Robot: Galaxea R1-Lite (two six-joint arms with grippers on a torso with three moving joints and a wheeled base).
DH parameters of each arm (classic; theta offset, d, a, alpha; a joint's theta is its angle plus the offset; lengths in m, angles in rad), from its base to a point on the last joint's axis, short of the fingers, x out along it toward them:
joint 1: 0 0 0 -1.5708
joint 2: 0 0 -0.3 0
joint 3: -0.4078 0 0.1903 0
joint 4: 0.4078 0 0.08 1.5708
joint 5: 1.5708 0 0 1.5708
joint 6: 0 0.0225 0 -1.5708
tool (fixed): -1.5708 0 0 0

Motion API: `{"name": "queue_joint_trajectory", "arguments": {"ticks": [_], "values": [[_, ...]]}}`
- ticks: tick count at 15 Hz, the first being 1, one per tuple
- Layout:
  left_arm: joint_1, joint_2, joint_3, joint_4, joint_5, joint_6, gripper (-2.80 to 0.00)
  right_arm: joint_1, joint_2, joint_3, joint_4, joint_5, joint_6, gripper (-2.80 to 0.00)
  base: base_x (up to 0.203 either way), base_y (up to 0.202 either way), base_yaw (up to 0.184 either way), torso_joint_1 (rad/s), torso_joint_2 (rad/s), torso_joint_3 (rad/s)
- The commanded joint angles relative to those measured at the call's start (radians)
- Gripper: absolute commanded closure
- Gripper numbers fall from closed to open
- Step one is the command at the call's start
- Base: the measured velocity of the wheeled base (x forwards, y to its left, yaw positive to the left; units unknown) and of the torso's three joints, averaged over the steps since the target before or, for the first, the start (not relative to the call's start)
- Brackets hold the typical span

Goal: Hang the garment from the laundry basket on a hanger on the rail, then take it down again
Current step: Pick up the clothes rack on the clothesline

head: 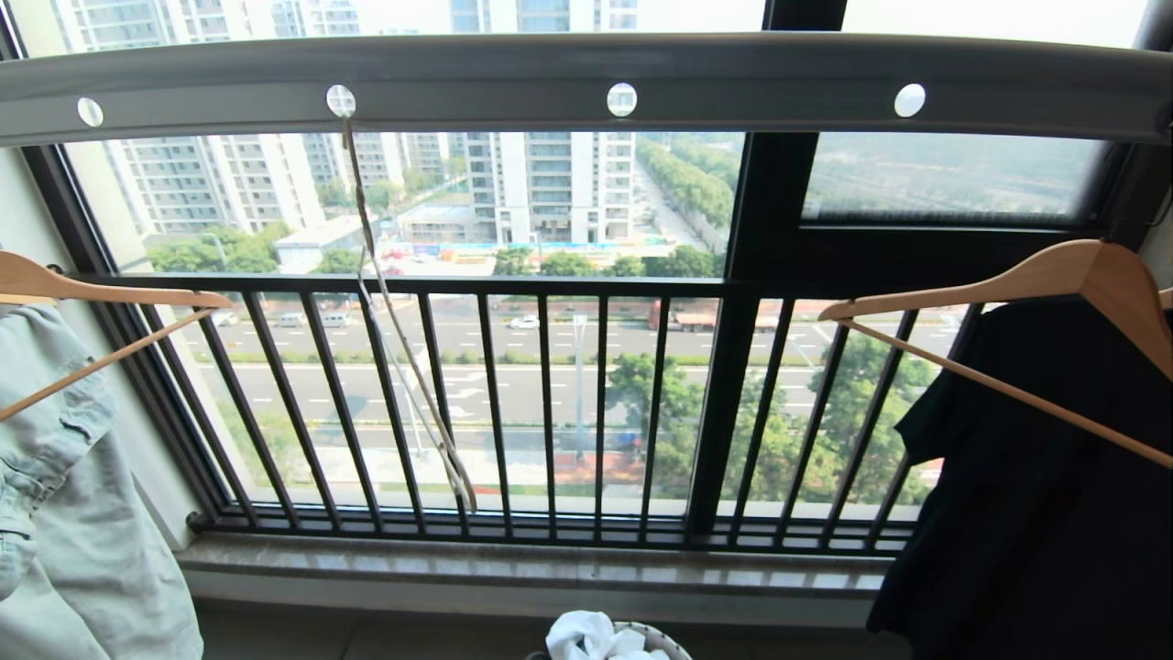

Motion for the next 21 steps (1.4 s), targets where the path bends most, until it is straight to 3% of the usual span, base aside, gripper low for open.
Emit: {"name": "queue_joint_trajectory", "arguments": {"ticks": [1, 21], "values": [[0.000, 0.000, 0.000, 0.000, 0.000, 0.001, 0.00, 0.000, 0.001, 0.000, 0.000, 0.000, 0.000, 0.00, 0.000, 0.000, 0.000, 0.000, 0.00, 0.000], [0.000, 0.000, 0.000, 0.000, 0.000, 0.001, 0.00, 0.000, 0.001, 0.000, 0.000, 0.000, 0.000, 0.00, 0.000, 0.000, 0.000, 0.000, 0.00, 0.000]]}}
